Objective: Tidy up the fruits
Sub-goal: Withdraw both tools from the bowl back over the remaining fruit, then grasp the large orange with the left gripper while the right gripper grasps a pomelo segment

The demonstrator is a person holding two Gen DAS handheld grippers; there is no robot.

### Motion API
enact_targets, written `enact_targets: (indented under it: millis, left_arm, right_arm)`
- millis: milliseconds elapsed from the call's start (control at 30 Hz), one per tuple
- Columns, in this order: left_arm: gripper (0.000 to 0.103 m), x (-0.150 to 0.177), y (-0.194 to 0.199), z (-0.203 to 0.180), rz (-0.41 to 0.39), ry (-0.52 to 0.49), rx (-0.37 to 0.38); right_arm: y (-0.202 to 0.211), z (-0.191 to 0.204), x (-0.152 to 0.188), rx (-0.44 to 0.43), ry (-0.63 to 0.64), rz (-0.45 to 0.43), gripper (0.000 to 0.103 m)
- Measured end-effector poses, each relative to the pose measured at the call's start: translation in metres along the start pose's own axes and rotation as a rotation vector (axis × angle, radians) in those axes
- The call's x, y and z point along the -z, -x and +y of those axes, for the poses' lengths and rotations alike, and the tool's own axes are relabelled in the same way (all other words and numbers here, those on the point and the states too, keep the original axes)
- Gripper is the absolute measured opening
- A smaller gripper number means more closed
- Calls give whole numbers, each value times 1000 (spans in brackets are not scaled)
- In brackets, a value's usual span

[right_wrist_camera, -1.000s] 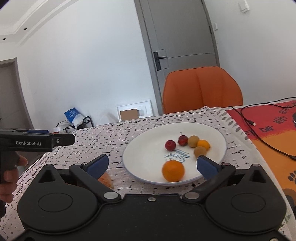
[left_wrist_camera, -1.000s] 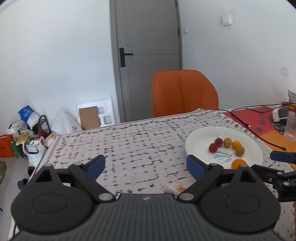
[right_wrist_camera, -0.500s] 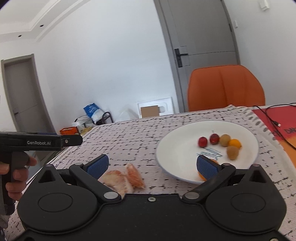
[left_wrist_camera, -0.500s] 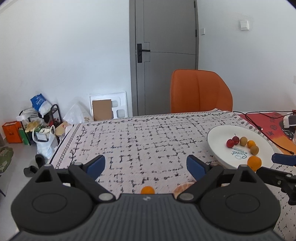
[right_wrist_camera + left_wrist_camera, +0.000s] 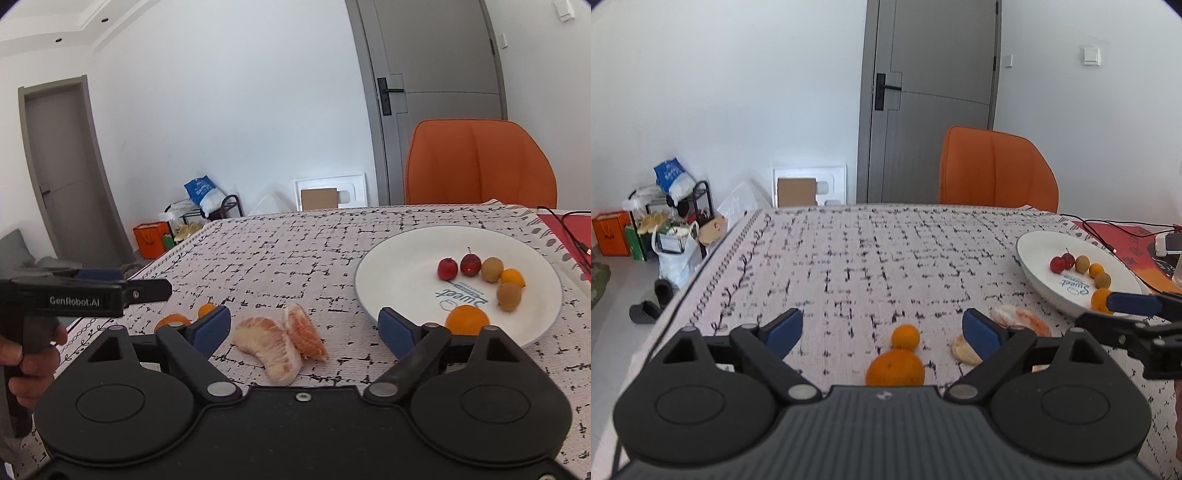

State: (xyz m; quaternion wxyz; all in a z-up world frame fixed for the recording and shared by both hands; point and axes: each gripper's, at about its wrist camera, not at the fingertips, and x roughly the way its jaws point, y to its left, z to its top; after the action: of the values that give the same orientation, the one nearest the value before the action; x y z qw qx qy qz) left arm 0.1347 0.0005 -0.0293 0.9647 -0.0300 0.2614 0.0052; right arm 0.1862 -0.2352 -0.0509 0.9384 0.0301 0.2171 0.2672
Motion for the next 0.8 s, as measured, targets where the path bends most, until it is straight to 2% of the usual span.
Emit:
enact_targets:
  millis: [200,600,667,733,800]
  left_arm:
    - [89,12,-5,6,16,15,14]
    - [71,29,-22,9,81,40,46]
    - [65,30,-24,10,93,46,56]
    - [49,30,-27,11,107,58,68]
    - [40,30,-30,14,118,76,92]
  right_arm:
    - [-12,6,1,1,13,33,78]
    - [-28,13,3,3,31,78,73]
    - [-31,13,4,3,32,83,73]
    - [-34,13,4,2,33,89,73]
    - [-37,14,4,0,37,94,73]
